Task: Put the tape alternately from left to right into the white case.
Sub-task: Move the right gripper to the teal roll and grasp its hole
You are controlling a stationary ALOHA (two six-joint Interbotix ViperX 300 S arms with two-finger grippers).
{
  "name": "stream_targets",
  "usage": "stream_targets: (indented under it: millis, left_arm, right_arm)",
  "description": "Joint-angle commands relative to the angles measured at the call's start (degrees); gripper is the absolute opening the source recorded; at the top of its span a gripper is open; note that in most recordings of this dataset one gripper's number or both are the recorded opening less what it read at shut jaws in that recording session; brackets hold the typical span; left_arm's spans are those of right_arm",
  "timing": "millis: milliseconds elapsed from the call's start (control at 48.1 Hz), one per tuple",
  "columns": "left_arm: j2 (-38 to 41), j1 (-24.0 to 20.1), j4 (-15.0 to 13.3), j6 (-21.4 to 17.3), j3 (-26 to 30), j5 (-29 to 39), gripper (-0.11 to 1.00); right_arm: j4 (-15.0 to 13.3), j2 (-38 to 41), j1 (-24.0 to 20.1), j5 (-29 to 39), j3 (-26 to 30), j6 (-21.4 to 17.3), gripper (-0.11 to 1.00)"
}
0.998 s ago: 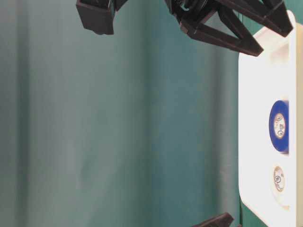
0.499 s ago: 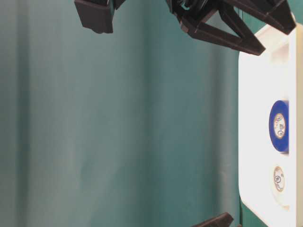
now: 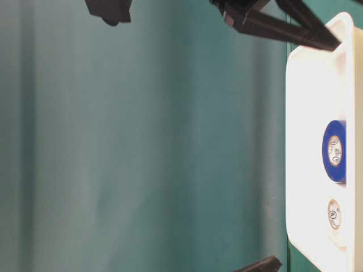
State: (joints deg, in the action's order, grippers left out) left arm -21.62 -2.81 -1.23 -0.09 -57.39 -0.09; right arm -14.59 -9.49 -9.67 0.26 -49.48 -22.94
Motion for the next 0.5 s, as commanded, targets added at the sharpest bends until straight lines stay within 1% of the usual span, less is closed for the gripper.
stream_targets:
  millis: [0, 187, 478]
  left_arm:
    - [-0.79, 0.18, -0.09, -0.18, 0.53, -0.53, 0.85]
    - [-0.62, 0.18, -0.09, -0.09, 0.53, -0.7, 0.85]
    - [-0.44, 0.44, -0.09, -0.09, 0.53, -0.7, 0.85]
  right_arm:
    - [0.09, -0.44, -0.7, -0.35, 0.18, -0.62, 0.71]
    - [0.0, 0.53, -0.7, -0.53, 0.79, -0.79, 0.71]
    - [-0.18, 7.56, -0.53, 1.58, 5.19, -0.7, 0.71]
